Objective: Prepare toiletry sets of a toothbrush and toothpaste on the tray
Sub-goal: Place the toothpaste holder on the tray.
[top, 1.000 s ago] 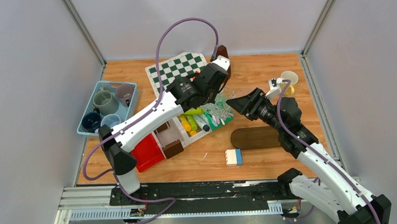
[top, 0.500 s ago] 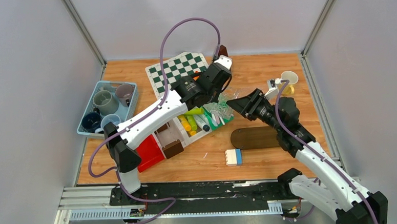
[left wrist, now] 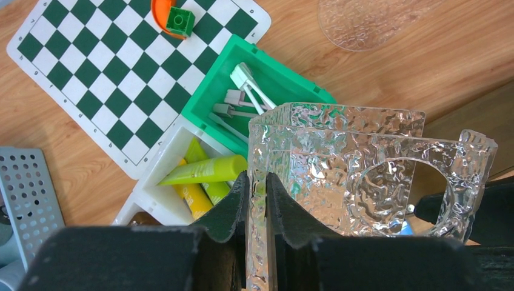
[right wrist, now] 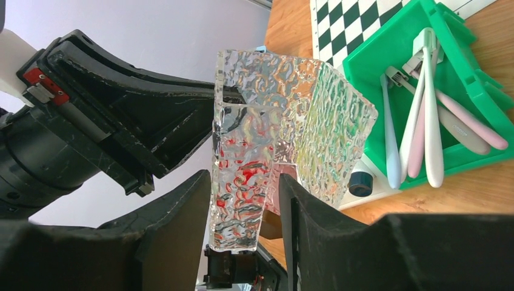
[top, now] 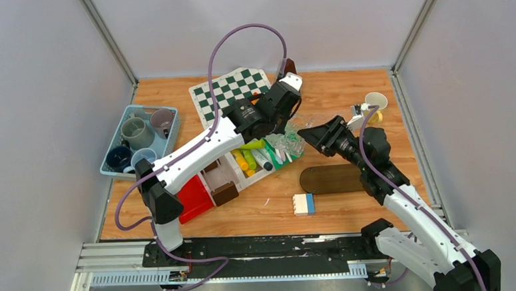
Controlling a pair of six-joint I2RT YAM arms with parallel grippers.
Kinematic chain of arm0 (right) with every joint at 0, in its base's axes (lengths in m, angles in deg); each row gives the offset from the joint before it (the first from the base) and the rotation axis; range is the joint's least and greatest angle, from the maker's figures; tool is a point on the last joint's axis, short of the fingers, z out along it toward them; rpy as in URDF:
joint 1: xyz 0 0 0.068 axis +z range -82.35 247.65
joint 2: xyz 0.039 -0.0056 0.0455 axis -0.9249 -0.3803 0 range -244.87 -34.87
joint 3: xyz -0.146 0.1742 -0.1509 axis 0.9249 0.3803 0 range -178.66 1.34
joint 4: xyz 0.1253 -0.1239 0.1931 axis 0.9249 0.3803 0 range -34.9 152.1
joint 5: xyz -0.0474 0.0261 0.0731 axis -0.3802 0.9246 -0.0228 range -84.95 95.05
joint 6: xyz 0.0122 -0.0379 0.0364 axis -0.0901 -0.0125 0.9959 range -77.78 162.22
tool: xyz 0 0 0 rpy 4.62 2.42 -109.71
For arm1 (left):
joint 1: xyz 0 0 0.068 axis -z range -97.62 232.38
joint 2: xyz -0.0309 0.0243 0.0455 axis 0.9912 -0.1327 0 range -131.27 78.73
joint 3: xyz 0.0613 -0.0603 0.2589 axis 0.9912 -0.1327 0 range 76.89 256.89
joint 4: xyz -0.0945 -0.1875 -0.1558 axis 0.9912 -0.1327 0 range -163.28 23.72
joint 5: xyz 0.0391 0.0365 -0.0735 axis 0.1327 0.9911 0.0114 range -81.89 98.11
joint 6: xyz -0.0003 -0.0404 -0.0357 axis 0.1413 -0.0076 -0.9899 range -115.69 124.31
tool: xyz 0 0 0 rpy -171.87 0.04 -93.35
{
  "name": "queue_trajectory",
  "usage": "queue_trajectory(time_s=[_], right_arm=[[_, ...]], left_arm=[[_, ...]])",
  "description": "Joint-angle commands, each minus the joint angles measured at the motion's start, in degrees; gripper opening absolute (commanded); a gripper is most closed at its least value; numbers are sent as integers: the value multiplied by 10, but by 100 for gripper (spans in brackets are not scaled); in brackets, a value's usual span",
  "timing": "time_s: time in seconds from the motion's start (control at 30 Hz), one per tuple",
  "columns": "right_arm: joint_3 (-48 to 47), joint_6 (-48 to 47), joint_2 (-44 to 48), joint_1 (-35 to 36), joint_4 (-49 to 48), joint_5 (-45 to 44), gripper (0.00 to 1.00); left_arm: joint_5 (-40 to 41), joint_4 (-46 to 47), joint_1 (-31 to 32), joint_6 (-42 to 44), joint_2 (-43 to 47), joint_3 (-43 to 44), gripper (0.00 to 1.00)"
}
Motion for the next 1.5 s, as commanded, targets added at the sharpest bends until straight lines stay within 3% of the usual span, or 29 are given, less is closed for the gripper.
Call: queue_trajectory(time_s=[0.0, 0.1, 0.23, 0.3, 0.33, 0.53, 0.77, 1.0, 1.07, 1.3, 1.47], right_arm=[[1, 9, 7, -6, -29, 10, 45], [1, 8, 8, -7, -33, 16, 41], [-1, 6, 9, -10, -34, 22, 26], [0, 9, 9, -15, -34, 24, 5], [2, 12, 9, -19, -34, 25, 0], [2, 20, 7, -45, -38, 45, 1], [4, 32, 2, -82, -54, 50, 1], [21, 77, -20, -156, -103, 52, 0], [27, 89, -31, -172, -116, 37, 0], [21, 86, -87, -190, -157, -4, 0], [11, 77, -122, -191, -188, 6, 0]], left_arm=[[-2, 29, 2, -11, 10, 16, 0], [-5, 30, 2, -10, 6, 17, 0], [-8, 30, 1, -9, 3, 17, 0], [-2, 33, 1, -10, 4, 15, 4], [1, 33, 0, -12, 5, 12, 7], [-11, 49, -18, -29, 25, -13, 25], [-15, 91, -47, -40, 81, -61, 68], [9, 122, -97, -30, 188, -139, 95], [24, 137, -118, -22, 230, -172, 99], [22, 199, -185, 22, 368, -277, 100], [-28, 225, -192, 14, 387, -285, 100]])
